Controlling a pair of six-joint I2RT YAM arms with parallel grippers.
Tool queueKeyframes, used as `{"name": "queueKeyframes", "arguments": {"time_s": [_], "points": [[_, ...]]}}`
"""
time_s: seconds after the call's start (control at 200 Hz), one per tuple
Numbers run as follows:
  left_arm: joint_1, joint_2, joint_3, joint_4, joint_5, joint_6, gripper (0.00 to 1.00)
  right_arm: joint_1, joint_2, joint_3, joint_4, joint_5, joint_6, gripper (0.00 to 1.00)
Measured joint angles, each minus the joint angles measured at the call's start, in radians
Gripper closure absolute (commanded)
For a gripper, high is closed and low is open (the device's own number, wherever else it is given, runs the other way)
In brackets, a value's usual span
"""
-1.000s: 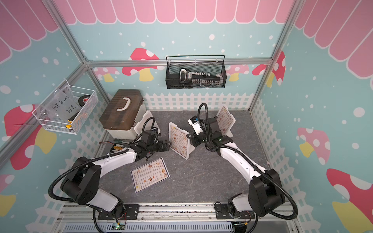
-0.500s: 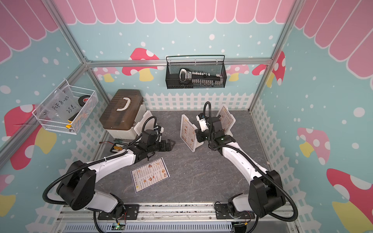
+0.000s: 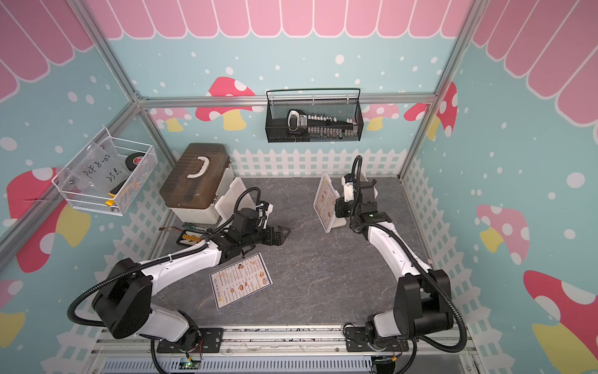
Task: Insert the menus into the narrow rack
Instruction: Move the narrow rack to the center of the board.
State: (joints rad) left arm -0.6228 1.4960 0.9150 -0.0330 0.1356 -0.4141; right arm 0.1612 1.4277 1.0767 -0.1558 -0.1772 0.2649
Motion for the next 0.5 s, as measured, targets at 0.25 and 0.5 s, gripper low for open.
{"name": "queueKeyframes", "arguments": {"time_s": [0.25,0.5], "points": [[-0.001,0.000,0.000,0.000,0.000,0.004,0.01,-0.055,0.033,0.026,0.008,-0.014,0.015,1.00],[-0.001,-0.001,0.002,-0.010,-0.025,0.007,0.01,-0.071,0.073,0.060,0.013,-0.026,0.026,0.91]]}}
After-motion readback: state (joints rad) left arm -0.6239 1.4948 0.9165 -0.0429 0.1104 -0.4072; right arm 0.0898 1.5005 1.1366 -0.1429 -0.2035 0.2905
